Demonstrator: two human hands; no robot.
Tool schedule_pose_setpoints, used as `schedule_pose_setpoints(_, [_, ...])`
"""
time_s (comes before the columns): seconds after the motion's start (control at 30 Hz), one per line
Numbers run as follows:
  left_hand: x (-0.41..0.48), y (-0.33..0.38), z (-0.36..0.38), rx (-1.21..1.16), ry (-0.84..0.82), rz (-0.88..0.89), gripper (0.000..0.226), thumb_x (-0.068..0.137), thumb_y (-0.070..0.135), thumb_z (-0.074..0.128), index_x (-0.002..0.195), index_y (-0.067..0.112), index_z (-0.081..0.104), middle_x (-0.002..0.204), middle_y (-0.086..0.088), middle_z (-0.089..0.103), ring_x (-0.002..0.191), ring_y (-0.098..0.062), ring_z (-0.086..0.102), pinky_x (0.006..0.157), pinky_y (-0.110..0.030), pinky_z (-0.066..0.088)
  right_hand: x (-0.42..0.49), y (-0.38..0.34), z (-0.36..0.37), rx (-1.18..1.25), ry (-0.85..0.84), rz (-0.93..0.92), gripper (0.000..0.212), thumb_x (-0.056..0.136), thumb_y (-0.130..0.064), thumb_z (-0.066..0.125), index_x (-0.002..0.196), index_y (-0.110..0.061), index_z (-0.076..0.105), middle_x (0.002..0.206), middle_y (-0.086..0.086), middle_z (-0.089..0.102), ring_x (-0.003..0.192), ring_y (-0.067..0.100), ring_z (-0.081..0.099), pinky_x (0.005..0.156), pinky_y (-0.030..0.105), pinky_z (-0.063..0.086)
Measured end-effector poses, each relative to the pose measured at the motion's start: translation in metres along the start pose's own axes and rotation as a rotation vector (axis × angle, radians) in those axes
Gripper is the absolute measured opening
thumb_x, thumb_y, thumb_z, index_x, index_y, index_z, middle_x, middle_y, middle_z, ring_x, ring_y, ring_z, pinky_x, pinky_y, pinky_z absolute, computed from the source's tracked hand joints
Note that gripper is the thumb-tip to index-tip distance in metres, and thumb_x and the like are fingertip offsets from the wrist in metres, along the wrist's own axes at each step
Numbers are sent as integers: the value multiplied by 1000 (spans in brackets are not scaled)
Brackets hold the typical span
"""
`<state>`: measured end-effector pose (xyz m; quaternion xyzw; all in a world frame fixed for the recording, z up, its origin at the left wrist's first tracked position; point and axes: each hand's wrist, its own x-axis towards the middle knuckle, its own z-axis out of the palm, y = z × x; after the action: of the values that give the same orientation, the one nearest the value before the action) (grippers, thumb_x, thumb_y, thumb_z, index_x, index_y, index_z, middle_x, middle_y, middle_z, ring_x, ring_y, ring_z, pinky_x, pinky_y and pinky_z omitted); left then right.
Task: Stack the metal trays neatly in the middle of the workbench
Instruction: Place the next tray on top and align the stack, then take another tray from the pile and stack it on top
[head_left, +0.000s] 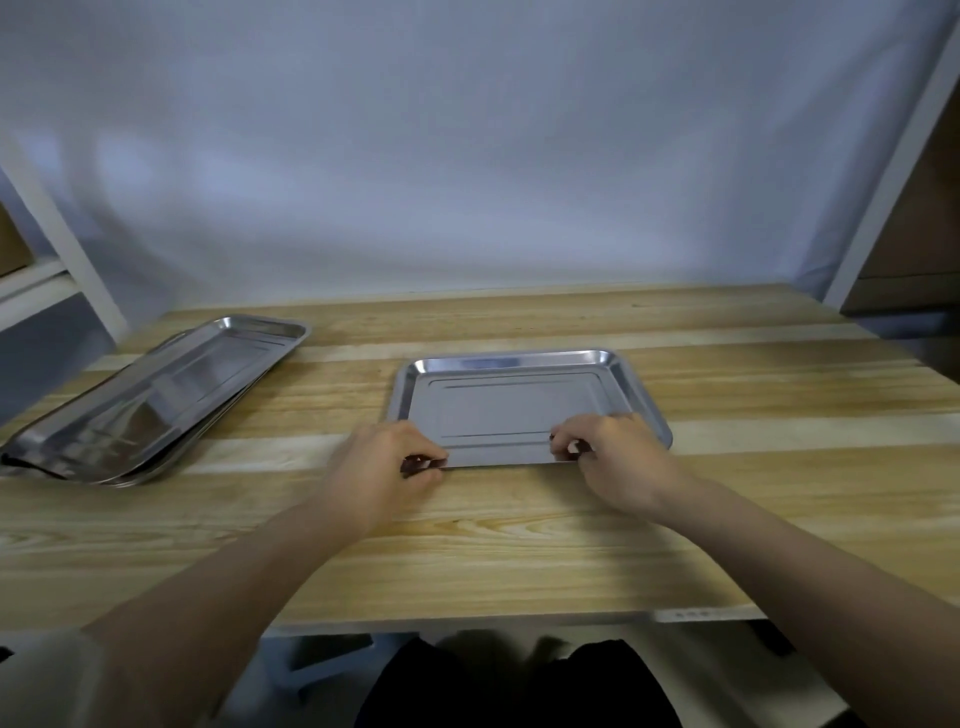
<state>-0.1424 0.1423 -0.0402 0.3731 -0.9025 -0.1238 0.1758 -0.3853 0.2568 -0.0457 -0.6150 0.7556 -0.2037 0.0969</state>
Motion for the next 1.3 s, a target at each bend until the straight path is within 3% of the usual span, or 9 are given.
schedule_pose_setpoints(0.07, [1, -1, -2, 37, -22, 5, 23, 84, 33, 70, 107, 33, 73, 97, 13, 68, 87, -6, 61, 81, -32, 54, -5, -8, -3, -32, -40, -95, 27, 88, -13, 56, 109, -24, 68, 122, -9, 66, 114, 14, 56, 111, 35, 33])
schedule_pose_setpoints(0.17, [3, -3, -6, 104, -34, 14, 23, 84, 37, 69, 107, 35, 72, 99, 15, 68, 87, -5, 62, 78, -30, 54, -6, -10, -3, -143, -62, -211, 31, 93, -30, 56, 122, -27, 63, 127, -13, 62, 120, 11, 51, 110, 30, 25])
schedule_pose_setpoints(0.37, [17, 2, -5, 166, -25, -57, 22, 86, 39, 66, 107, 36, 72, 102, 14, 70, 92, -10, 65, 79, -34, 55, 16, -12, 4, -298, 14, -165, 23, 97, -24, 47, 105, -27, 68, 114, -9, 70, 102, 18, 62, 94, 34, 37])
schedule_pose_setpoints(0.47, [27, 3, -4, 129, -11, -116, 21, 86, 36, 67, 106, 34, 73, 104, 12, 71, 92, -11, 65, 79, -32, 55, 29, -15, 8, -298, 33, -73, 22, 96, -21, 46, 91, -25, 67, 96, -3, 74, 85, 27, 63, 71, 33, 37])
schedule_pose_setpoints(0.53, [33, 2, -3, 113, -3, -138, 22, 86, 35, 67, 108, 32, 72, 105, 11, 70, 92, -12, 65, 76, -27, 53, 36, -16, 9, -249, 39, -17, 23, 96, -22, 46, 97, -28, 68, 97, -1, 73, 89, 30, 63, 65, 32, 39])
schedule_pose_setpoints(0.8, [39, -3, 2, 72, 35, -127, 23, 86, 33, 68, 108, 30, 72, 101, 11, 68, 82, -6, 57, 68, -19, 40, 41, -17, 14, -202, 55, 17, 27, 92, -17, 47, 103, -27, 69, 103, -3, 73, 95, 27, 66, 75, 41, 56])
schedule_pose_setpoints(1.0, [27, -27, -7, 32, 179, -98, 37, 84, 40, 67, 119, 29, 64, 121, 7, 61, 115, -13, 52, 100, -35, 43, 39, -40, 10, -140, 121, -67, 33, 93, -21, 54, 125, -22, 63, 124, 1, 67, 113, 22, 60, 99, 40, 46])
schedule_pose_setpoints(1.17, [0, -69, -40, 92, 348, -287, 39, 86, 32, 66, 124, 23, 60, 128, 0, 56, 121, -20, 46, 104, -39, 35, 44, -74, 17, -84, 104, -168, 27, 93, -22, 55, 118, -20, 67, 118, 1, 69, 111, 23, 59, 97, 41, 46])
schedule_pose_setpoints(1.3, [-25, -110, -60, 255, 332, -464, 49, 86, 34, 63, 131, 17, 54, 132, -6, 53, 125, -27, 43, 105, -43, 34, 49, -108, 34, -20, 88, -241, 24, 92, -17, 55, 111, -19, 71, 113, 2, 70, 108, 24, 60, 92, 40, 47])
